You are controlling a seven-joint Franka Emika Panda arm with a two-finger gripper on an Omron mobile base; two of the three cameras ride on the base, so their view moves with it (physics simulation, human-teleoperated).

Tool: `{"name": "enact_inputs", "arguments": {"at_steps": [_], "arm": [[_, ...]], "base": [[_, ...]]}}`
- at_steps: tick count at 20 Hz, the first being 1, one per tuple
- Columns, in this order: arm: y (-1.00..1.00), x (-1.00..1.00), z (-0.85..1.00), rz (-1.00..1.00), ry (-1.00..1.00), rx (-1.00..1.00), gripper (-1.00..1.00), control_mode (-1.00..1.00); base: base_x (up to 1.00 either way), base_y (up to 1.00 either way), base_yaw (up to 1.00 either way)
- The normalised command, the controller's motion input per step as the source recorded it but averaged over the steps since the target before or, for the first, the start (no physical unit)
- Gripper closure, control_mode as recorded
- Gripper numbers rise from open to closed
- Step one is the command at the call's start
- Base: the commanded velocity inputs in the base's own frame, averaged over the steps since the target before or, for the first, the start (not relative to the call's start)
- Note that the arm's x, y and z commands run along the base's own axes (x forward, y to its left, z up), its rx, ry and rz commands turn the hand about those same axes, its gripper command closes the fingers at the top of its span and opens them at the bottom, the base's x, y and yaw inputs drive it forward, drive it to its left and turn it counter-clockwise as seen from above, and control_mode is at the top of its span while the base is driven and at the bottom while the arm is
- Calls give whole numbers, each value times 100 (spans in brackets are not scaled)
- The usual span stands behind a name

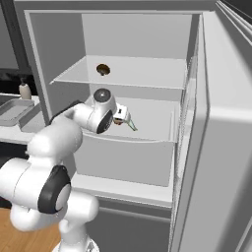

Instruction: Place one mushroom and one fish in each tupperware on the nearby counter, to pack two identical lunches.

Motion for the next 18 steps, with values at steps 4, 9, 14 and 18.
{"name": "enact_inputs", "arguments": {"at_steps": [4,9,14,18], "arm": [[0,45,-23,-2,0,-9,-100,-100],[0,41,-4,-3,0,-1,-100,-100],[-7,31,-4,-2,9,0,-100,-100],[-2,36,-6,-2,14,0,-100,-100]], "base": [[0,0,0],[0,0,0],[0,0,0],[0,0,0]]}}
